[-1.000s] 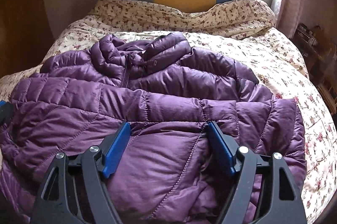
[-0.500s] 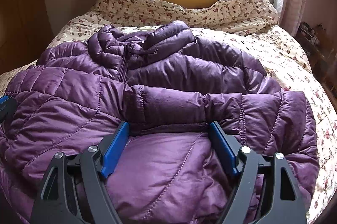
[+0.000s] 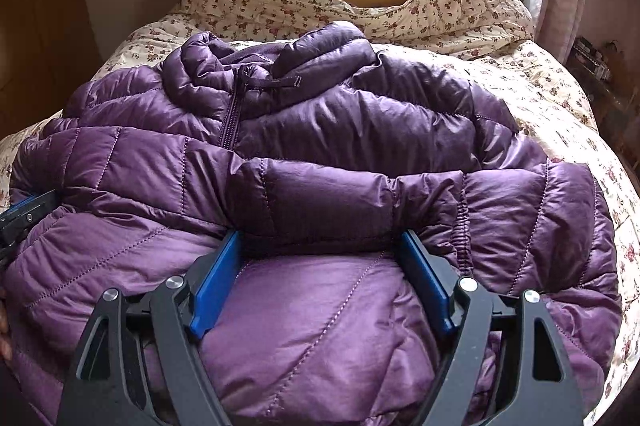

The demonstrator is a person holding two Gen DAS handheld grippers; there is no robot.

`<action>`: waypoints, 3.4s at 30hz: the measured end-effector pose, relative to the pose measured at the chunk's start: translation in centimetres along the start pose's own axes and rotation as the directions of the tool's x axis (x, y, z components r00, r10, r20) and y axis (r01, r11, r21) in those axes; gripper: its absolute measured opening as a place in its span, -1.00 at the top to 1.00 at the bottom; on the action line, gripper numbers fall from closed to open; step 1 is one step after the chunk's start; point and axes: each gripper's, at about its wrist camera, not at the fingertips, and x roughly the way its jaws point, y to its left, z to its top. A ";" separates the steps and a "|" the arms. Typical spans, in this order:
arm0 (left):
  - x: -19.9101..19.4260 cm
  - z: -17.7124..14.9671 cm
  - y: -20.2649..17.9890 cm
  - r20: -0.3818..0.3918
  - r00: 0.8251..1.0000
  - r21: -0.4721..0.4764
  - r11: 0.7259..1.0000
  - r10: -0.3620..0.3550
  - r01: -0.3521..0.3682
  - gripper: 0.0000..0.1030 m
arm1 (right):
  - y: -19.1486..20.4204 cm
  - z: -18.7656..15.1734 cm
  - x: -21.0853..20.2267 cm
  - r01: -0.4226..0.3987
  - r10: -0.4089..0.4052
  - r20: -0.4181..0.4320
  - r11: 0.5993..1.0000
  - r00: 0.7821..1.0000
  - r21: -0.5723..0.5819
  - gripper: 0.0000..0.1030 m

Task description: Fold large clothes

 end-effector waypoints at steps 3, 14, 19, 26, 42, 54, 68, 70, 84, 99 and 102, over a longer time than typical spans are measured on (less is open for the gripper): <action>-0.5 0.2 -0.3 -0.005 1.000 0.001 1.000 0.010 -0.010 -0.40 | 0.0 0.2 -0.4 -0.004 0.004 -0.004 1.000 1.000 0.003 -0.53; -6.3 -2.6 -0.5 0.030 0.998 -0.009 0.999 0.049 -0.049 -0.57 | -3.6 -1.6 -5.6 -0.006 0.006 -0.006 0.999 1.000 0.045 -0.62; -4.1 -3.2 -1.0 -0.021 0.995 0.033 0.994 0.100 -0.099 -0.60 | -3.6 -2.9 -3.6 0.012 -0.009 -0.048 0.998 0.999 0.060 -0.71; -4.3 -3.2 -0.9 -0.025 0.994 0.023 0.994 0.103 -0.102 -0.60 | -3.4 -2.9 -3.2 0.034 -0.031 -0.064 0.998 0.997 0.046 -0.80; -15.6 -10.2 -1.6 0.069 0.996 0.057 0.996 0.058 -0.062 -0.60 | -4.6 -7.8 -11.4 -0.003 0.005 -0.118 1.000 0.993 0.013 -0.91; -20.0 -17.0 1.2 0.022 0.999 0.049 0.998 0.048 -0.049 -0.60 | -9.0 -14.8 -15.7 0.040 -0.035 -0.190 0.999 0.981 0.023 -0.91; -23.8 -25.0 3.8 -0.063 0.996 -0.032 0.997 -0.068 0.066 -0.38 | -10.5 -21.7 -21.5 -0.015 0.025 -0.233 0.999 0.972 0.042 -0.72; -24.1 -25.3 3.7 -0.063 0.995 -0.041 0.996 -0.082 0.079 -0.24 | -10.3 -22.5 -22.0 -0.036 0.048 -0.239 0.998 0.970 0.052 -0.58; -27.5 -24.0 2.3 -0.020 0.983 0.004 0.983 -0.182 0.183 0.67 | -6.5 -21.8 -26.6 -0.121 0.104 -0.186 0.989 0.977 -0.083 0.88; -24.8 -12.6 2.3 0.089 0.960 -0.031 0.962 -0.267 0.271 0.67 | -4.4 -10.3 -26.0 -0.069 0.071 0.003 0.979 0.997 -0.190 0.89; -23.4 -10.2 2.1 0.090 0.959 -0.028 0.962 -0.270 0.273 0.72 | -4.7 -8.2 -24.6 -0.056 0.060 0.018 0.983 0.998 -0.174 0.89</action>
